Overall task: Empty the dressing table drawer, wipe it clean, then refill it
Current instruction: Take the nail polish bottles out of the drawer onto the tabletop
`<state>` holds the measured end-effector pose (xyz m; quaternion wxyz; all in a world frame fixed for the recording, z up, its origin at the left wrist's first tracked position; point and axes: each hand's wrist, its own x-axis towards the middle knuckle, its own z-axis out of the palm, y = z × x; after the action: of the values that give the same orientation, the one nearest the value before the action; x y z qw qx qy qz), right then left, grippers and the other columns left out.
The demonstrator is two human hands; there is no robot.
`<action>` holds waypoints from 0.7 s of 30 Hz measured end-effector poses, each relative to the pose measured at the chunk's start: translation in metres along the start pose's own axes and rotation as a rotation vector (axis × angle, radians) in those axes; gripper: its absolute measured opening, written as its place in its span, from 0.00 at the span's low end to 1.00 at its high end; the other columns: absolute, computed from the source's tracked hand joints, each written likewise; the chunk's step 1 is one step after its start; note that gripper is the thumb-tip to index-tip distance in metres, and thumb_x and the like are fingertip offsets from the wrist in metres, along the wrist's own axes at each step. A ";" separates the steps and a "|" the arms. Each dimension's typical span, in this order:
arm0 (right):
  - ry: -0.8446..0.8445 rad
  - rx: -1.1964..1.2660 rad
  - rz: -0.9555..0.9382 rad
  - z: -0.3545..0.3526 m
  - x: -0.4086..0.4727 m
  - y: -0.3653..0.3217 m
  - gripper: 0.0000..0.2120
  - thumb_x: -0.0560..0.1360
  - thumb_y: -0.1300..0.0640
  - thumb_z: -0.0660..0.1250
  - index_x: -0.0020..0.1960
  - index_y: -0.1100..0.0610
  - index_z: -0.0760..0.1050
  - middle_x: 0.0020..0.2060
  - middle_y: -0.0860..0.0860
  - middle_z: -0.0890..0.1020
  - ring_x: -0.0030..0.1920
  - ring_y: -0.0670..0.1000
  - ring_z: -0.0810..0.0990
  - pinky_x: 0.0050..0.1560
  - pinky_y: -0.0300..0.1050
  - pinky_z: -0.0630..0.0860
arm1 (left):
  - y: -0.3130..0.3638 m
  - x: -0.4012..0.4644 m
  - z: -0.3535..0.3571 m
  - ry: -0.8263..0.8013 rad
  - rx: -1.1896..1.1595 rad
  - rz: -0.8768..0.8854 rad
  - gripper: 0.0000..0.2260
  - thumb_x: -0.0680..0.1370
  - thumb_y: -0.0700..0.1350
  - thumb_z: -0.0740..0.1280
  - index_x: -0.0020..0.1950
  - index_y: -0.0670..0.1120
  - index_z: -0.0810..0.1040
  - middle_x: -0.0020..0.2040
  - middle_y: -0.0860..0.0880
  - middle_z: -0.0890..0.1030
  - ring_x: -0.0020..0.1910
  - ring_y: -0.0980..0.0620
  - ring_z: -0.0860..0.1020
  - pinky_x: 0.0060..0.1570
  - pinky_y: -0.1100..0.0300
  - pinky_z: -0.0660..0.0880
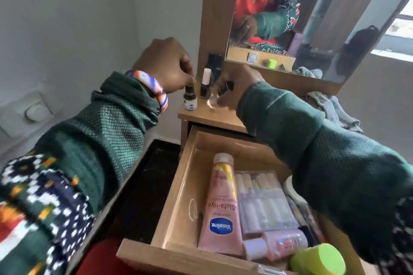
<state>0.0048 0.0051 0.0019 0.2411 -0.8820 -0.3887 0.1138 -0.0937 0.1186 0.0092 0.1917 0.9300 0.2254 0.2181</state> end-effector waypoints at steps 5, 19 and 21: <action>0.025 -0.120 -0.012 0.003 0.029 -0.009 0.16 0.66 0.60 0.75 0.54 0.54 0.80 0.44 0.51 0.78 0.42 0.47 0.75 0.45 0.36 0.71 | -0.002 0.017 0.022 0.038 -0.027 -0.027 0.07 0.71 0.38 0.71 0.47 0.43 0.84 0.46 0.45 0.84 0.45 0.47 0.81 0.48 0.62 0.72; 0.063 -0.086 -0.052 0.024 0.052 0.001 0.21 0.68 0.60 0.74 0.60 0.54 0.77 0.54 0.51 0.81 0.45 0.45 0.74 0.56 0.37 0.73 | -0.012 0.033 0.033 0.021 -0.016 -0.005 0.09 0.72 0.37 0.70 0.51 0.42 0.83 0.51 0.44 0.83 0.51 0.46 0.80 0.47 0.62 0.70; 0.060 -0.070 -0.042 0.023 0.051 0.002 0.23 0.67 0.59 0.75 0.61 0.54 0.76 0.56 0.52 0.80 0.46 0.46 0.74 0.57 0.38 0.73 | -0.012 0.032 0.032 -0.006 0.006 -0.019 0.13 0.72 0.38 0.71 0.56 0.43 0.80 0.53 0.44 0.82 0.52 0.45 0.80 0.48 0.61 0.70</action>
<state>0.0310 0.0492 -0.0197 0.2239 -0.8845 -0.4035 0.0684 -0.0564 0.1361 -0.0123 0.1915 0.9291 0.2342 0.2129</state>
